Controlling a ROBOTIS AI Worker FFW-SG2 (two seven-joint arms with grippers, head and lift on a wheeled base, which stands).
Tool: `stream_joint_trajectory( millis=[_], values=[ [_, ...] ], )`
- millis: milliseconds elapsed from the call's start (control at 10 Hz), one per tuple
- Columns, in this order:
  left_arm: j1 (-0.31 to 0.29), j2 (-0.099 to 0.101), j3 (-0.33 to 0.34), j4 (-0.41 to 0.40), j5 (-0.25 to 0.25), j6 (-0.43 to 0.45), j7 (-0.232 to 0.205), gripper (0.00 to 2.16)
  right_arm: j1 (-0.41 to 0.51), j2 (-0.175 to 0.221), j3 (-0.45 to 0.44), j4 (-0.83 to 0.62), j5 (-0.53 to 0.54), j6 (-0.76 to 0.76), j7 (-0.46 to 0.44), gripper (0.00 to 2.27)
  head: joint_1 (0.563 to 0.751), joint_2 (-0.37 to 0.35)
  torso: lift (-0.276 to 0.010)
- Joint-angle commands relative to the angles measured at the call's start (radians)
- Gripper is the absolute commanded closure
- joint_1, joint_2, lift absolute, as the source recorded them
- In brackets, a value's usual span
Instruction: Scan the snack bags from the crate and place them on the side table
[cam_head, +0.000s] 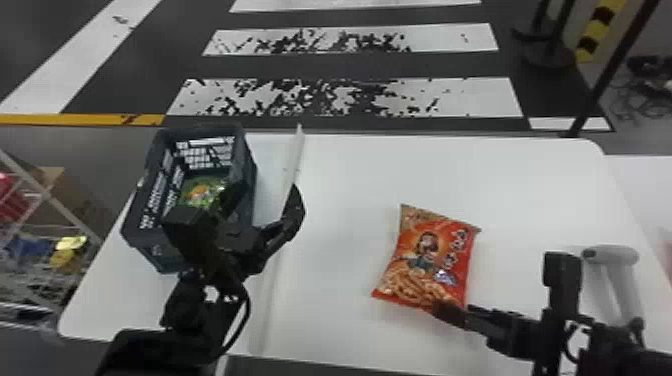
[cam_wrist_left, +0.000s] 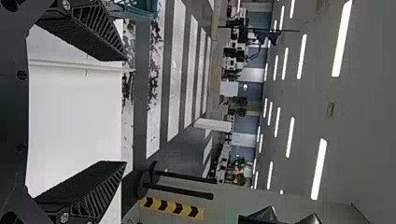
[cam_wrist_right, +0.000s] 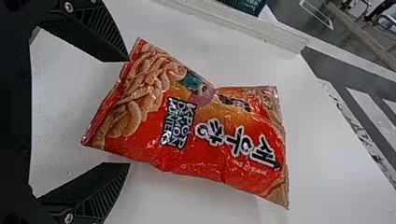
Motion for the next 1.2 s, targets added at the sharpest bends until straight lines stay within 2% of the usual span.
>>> stream_joint_trajectory(
  millis=[0,100,200,300,400,800,1100],
  values=[
    [0.0,0.0,0.0,0.003,0.0,-0.001,-0.001,0.08,-0.023,0.001,-0.001,0.037,-0.013,0.004,0.016,0.13,0.695,0.119,-0.05],
    [0.002,0.0,0.0,0.005,0.0,0.002,-0.001,0.08,-0.038,0.001,-0.004,0.057,-0.018,0.004,0.026,0.38,0.695,0.123,-0.05],
    [0.003,0.0,0.0,0.005,0.0,-0.001,-0.001,0.08,-0.048,0.001,-0.004,0.071,-0.018,0.004,0.04,0.97,0.695,0.126,-0.05],
    [0.005,0.0,0.0,0.005,0.0,-0.001,-0.001,0.08,-0.058,0.002,-0.008,0.088,-0.019,0.01,0.046,1.93,0.695,0.128,-0.05],
    [0.006,0.0,0.001,0.005,0.0,-0.001,-0.001,0.09,-0.069,0.002,-0.008,0.097,-0.005,0.047,0.046,2.26,0.695,0.129,-0.05],
    [0.012,0.0,0.003,0.005,0.001,-0.001,-0.001,0.09,-0.071,0.002,-0.003,0.099,0.01,0.047,0.046,2.26,0.695,0.13,-0.05],
    [0.018,0.0,0.006,0.0,0.001,-0.001,-0.001,0.09,-0.051,0.002,-0.038,-0.039,0.013,0.093,0.028,2.26,0.695,0.124,-0.05]
  ],
)
